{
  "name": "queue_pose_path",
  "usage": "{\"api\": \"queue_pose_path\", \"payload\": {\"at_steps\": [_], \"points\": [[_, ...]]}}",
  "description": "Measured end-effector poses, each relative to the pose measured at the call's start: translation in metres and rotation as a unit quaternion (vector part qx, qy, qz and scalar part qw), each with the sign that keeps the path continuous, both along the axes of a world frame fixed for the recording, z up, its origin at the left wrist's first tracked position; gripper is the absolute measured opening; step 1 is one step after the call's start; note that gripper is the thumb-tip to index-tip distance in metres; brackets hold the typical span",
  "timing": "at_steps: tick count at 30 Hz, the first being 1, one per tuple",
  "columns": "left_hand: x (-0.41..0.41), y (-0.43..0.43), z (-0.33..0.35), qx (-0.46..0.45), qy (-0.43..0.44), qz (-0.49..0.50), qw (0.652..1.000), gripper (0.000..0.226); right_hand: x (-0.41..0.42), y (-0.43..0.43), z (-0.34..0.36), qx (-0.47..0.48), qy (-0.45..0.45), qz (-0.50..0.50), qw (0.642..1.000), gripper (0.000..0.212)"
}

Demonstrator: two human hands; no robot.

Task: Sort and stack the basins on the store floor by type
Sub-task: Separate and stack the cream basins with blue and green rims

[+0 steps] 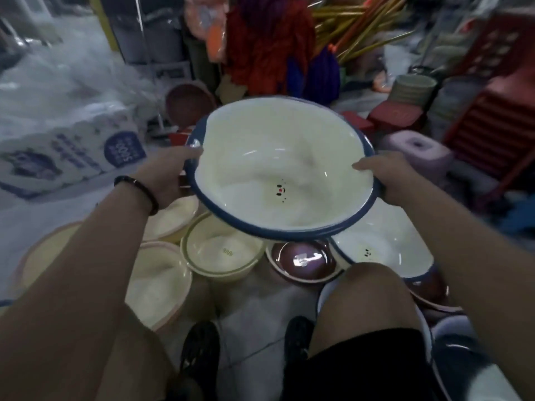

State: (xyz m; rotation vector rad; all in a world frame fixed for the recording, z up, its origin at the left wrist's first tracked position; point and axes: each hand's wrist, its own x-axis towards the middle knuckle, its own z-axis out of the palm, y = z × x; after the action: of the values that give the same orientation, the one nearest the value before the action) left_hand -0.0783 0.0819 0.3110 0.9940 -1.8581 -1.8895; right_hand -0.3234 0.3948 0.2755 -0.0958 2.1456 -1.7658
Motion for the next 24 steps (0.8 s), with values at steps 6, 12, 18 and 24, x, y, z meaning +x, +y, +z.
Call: {"api": "queue_pose_path", "payload": {"at_steps": [6, 12, 18, 24], "points": [[-0.121, 0.064, 0.018, -0.012, 0.033, -0.097, 0.995, 0.038, -0.033, 0.084, 0.039, -0.085, 0.028, -0.179, 0.98, 0.034], [-0.226, 0.11, -0.073, -0.01, -0.017, -0.154, 0.988, 0.05, -0.064, 0.158, -0.007, -0.115, -0.047, -0.25, 0.96, 0.013], [-0.259, 0.154, -0.162, -0.043, -0.073, -0.15, 0.985, 0.05, -0.08, 0.193, -0.096, -0.068, -0.086, -0.285, 0.952, 0.019], [-0.276, 0.18, -0.235, -0.007, -0.061, -0.176, 0.983, 0.055, -0.105, 0.207, -0.176, -0.036, -0.101, -0.35, 0.93, 0.042]]}}
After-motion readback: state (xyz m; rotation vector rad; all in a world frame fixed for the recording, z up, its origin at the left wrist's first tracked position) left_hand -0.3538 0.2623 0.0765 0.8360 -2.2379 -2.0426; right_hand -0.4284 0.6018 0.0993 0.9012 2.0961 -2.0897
